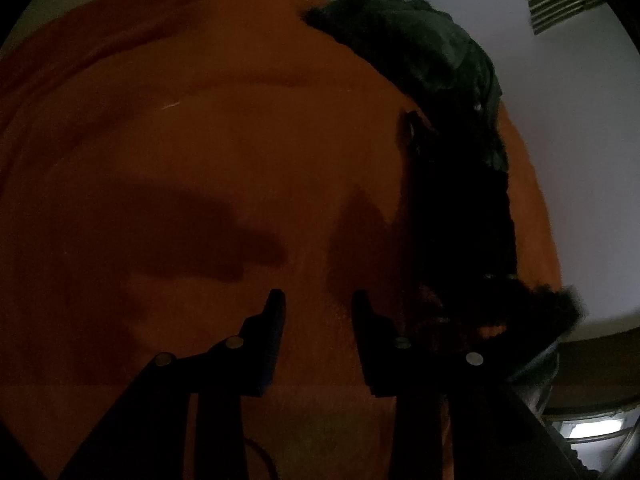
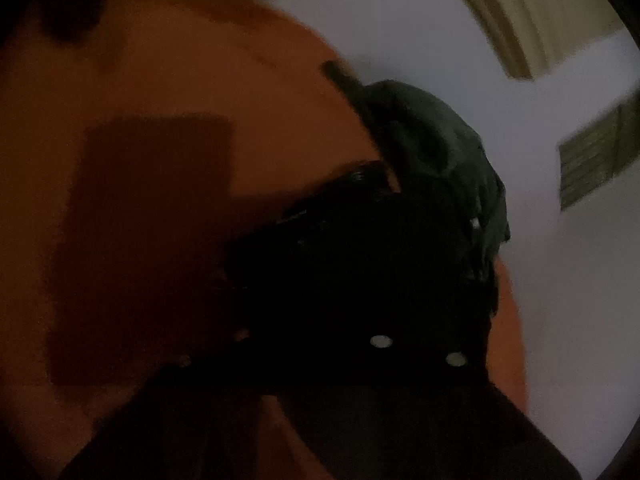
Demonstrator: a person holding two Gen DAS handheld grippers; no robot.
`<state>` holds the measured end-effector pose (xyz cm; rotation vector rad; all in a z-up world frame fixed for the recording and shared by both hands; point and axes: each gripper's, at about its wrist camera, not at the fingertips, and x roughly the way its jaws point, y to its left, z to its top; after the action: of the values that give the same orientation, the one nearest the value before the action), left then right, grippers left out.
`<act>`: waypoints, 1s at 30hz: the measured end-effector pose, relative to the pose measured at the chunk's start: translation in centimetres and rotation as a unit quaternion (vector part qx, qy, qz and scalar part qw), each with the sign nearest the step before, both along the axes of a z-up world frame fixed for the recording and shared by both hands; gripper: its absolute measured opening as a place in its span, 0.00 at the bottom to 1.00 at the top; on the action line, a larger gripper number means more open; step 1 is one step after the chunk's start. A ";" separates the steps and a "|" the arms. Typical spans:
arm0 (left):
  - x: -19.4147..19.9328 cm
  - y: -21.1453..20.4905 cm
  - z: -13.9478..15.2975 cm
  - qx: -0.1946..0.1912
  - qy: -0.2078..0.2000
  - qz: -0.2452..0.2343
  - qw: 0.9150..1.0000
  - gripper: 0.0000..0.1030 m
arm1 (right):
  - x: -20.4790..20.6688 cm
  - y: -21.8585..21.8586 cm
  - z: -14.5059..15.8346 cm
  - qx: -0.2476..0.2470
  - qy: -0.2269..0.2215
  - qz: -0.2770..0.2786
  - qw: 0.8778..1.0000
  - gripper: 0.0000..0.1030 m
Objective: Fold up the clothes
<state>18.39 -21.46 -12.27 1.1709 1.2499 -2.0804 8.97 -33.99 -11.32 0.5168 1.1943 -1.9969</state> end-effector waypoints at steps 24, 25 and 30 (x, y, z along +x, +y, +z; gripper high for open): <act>-22.9 14.2 6.5 -0.115 0.087 -0.246 0.958 0.37 | -19.3 38.0 6.7 -0.435 -0.645 -0.244 0.579 0.09; -25.2 13.5 4.6 -0.105 0.063 -0.248 0.961 0.37 | -20.2 39.8 3.6 -0.437 -0.655 -0.268 0.556 0.10; -28.5 9.2 2.7 -0.076 0.036 -0.210 0.974 0.37 | -22.5 46.2 -5.9 -0.450 -0.676 -0.348 0.468 0.54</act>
<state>-10.08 -12.28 -9.59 1.3911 0.9096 -2.4904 -13.49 12.17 -17.26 1.6291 -1.1980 -1.4979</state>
